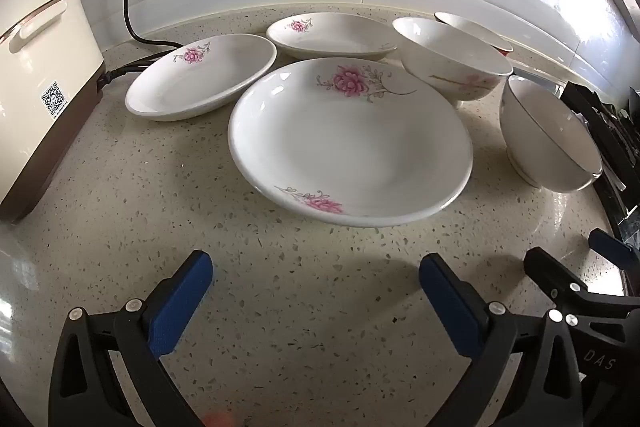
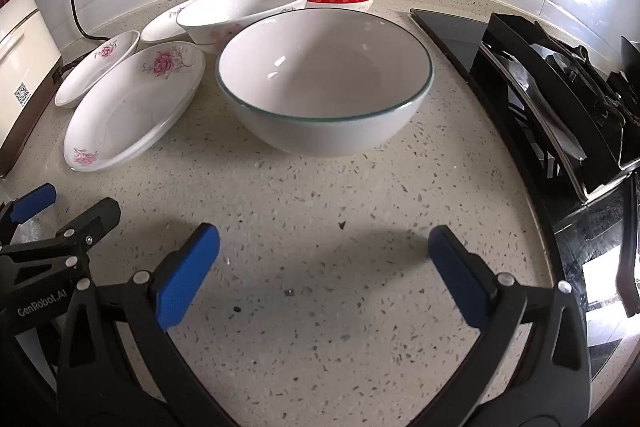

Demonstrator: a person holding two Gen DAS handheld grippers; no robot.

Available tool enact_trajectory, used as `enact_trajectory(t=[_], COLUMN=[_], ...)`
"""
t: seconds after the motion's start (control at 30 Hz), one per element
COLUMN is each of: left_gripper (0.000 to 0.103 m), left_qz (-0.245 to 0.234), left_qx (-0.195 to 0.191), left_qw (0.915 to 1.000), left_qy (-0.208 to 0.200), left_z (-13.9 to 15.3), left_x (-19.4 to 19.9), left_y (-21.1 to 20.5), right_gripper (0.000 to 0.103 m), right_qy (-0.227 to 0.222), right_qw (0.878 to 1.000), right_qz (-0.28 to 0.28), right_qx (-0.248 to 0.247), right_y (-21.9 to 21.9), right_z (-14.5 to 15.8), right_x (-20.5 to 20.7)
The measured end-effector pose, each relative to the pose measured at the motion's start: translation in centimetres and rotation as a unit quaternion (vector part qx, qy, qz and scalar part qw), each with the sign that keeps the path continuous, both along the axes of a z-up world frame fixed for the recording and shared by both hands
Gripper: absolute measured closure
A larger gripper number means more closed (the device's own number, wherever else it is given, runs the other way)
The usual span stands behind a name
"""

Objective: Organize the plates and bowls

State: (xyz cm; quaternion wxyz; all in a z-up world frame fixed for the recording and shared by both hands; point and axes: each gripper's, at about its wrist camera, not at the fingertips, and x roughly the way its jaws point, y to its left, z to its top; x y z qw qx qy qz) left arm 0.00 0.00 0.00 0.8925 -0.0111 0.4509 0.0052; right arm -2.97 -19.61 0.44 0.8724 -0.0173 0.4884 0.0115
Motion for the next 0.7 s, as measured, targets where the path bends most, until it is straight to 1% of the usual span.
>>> enact_trajectory(t=[0.7], left_gripper=[0.0], left_qz=[0.0], left_qx=[0.0], left_qw=[1.0], left_qy=[0.0], left_z=[0.0], left_x=[0.0], left_y=[0.0], right_gripper=[0.0], right_qy=[0.0], right_qw=[1.0], right_qz=[-0.001], right_qx=[0.004], right_y=[-0.06], right_z=[0.0], right_x=[0.0])
